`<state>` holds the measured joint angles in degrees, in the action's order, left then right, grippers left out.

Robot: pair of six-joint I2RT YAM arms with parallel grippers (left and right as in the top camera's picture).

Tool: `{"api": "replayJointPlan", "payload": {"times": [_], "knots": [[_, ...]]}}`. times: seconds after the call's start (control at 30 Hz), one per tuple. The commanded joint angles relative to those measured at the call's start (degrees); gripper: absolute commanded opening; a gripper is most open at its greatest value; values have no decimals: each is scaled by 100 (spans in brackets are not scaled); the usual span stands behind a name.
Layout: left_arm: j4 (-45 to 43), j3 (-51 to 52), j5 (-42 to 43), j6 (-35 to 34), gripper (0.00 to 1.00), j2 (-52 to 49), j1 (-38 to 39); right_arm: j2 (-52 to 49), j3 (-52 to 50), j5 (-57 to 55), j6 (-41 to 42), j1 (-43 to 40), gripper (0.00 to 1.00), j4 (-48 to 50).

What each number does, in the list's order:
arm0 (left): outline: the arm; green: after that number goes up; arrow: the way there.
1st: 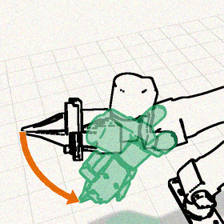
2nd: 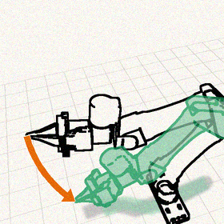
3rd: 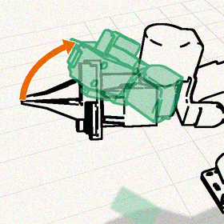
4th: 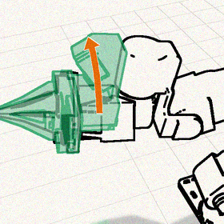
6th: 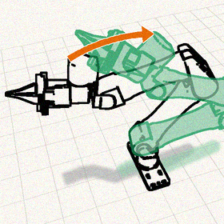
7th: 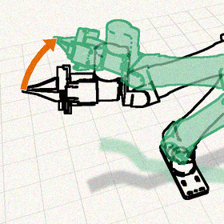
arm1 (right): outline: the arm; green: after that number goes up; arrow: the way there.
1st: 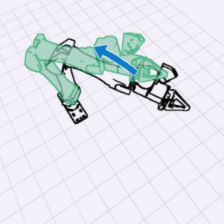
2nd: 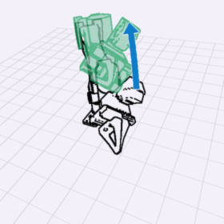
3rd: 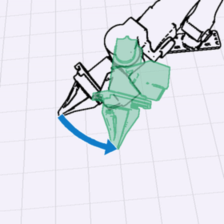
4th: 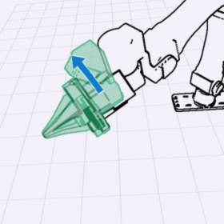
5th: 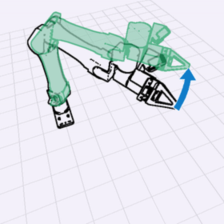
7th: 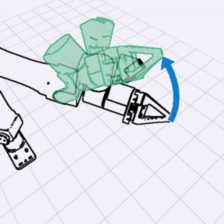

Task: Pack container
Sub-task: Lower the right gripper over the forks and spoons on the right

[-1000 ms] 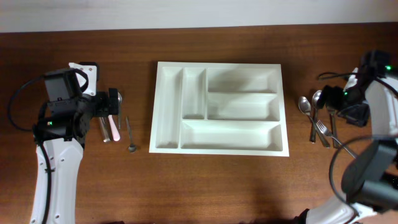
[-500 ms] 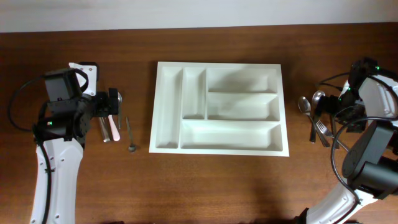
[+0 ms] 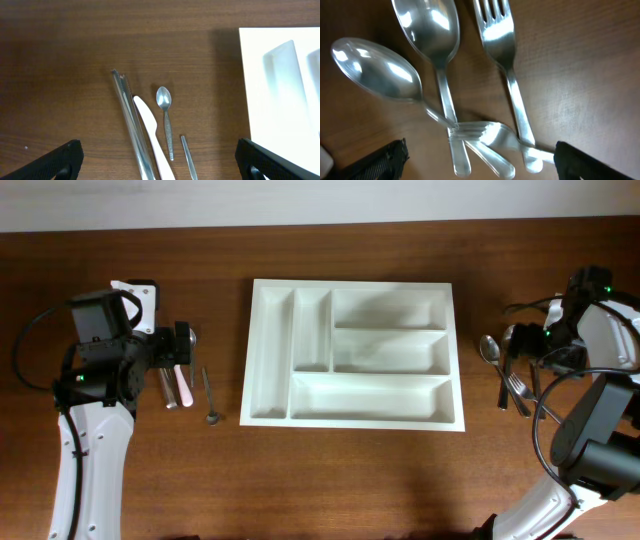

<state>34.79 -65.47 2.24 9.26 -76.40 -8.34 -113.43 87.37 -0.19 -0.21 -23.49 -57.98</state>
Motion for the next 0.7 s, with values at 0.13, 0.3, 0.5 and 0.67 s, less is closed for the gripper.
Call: {"api": "replayJointPlan", "payload": {"times": [0.13,0.3,0.5,0.67], "knots": [[2,-133,-57,72,99,-15,-24,-61,94,109,-90,-339,96,544],[2,-133,-57,72,99,-15,-24,-142,94,439,-916,-468,94,686],[2,-133,-57,72,99,-15,-24,-146,92,466,-1727,-468,86,586],[2,-133,-57,72,99,-15,-24,-175,92,286,-1904,-472,77,643]]}}
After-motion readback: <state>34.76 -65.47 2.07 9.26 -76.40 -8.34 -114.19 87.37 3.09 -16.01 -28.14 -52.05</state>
